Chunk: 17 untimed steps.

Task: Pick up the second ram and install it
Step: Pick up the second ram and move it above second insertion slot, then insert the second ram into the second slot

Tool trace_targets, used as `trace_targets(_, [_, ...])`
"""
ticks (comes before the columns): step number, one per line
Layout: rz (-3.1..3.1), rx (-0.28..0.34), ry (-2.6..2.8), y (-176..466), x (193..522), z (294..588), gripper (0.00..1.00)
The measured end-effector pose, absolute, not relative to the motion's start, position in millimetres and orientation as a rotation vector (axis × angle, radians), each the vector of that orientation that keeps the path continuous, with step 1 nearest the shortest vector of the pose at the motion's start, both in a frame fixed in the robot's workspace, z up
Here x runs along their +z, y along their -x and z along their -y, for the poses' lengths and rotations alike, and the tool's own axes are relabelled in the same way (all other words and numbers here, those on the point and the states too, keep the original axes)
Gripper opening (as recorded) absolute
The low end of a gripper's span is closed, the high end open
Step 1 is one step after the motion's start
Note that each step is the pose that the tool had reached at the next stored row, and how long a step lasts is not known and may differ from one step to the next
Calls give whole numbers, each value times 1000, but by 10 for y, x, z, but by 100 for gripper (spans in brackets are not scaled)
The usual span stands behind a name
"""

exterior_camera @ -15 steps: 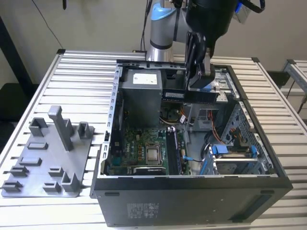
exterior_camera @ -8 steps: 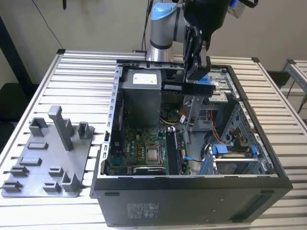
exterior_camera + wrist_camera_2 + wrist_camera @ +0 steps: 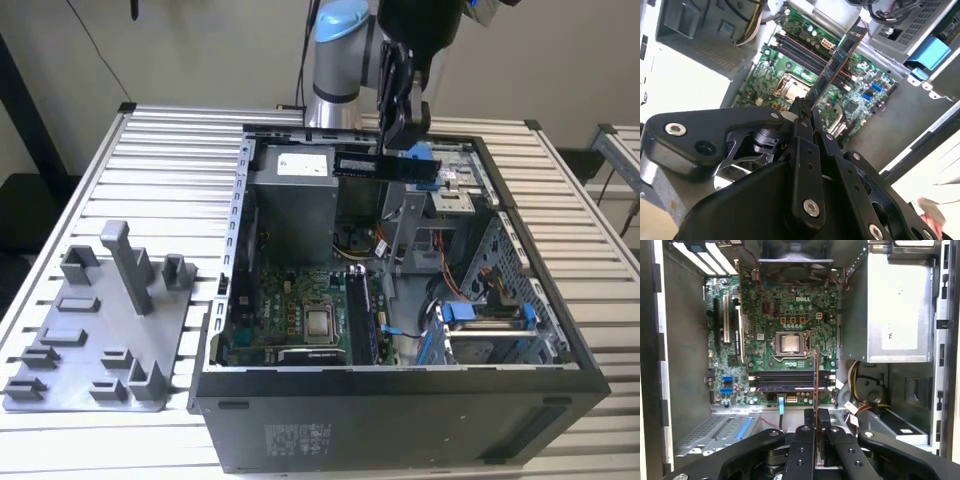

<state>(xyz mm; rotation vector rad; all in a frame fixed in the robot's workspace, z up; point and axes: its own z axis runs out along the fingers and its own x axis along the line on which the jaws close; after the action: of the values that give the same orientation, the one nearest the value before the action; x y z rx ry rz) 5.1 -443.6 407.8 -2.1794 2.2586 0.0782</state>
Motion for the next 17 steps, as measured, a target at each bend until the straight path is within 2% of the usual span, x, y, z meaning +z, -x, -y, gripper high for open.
trace_targets(6, [-2247, 102, 2169, -51, 4069, 4274, 14])
trace_targets(17, [-2245, 103, 2171, -51, 4069, 4271, 14])
